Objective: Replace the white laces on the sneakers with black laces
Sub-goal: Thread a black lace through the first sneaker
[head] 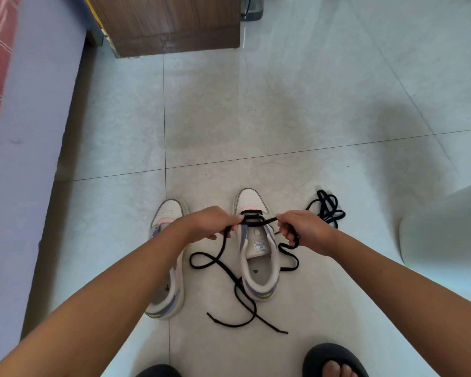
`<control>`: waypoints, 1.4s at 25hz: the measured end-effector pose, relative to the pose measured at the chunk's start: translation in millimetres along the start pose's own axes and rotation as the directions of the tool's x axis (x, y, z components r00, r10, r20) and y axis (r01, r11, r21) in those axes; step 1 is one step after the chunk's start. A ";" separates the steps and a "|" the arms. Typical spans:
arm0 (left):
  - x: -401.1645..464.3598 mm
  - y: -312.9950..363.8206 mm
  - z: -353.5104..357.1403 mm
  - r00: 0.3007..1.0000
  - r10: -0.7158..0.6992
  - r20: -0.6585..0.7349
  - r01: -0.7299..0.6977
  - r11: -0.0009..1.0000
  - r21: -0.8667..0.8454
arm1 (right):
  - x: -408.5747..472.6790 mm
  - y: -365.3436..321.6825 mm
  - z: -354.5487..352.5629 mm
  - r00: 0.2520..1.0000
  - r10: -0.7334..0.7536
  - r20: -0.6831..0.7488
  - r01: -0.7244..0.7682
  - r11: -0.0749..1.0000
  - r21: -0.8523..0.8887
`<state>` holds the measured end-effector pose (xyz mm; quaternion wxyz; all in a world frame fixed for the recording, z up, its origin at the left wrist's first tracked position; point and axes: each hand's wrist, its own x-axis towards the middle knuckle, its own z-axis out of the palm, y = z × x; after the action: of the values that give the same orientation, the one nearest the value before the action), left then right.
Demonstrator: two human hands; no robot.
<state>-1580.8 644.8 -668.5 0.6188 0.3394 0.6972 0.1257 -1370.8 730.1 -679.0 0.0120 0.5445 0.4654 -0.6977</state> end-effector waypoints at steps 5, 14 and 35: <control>-35.3 2.3 -31.6 0.986 0.143 -0.091 -0.166 0.920 -0.355 | -7.7 -25.4 -26.2 0.999 -0.054 -0.007 0.054 0.993 0.106; -92.0 30.9 -76.4 0.934 0.247 -0.258 -0.356 0.709 -0.609 | -40.7 -47.4 -56.9 0.997 -0.061 0.044 0.057 0.995 0.079; -1.5 -14.5 63.5 0.507 0.860 0.056 -0.424 0.191 0.885 | -61.7 -67.0 -64.3 0.977 -0.107 -0.187 0.142 0.973 0.182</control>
<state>-1525.2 617.6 -688.8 0.0781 0.8102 0.5682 0.1208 -1332.7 780.5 -587.1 -0.1261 0.5721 0.4277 -0.6884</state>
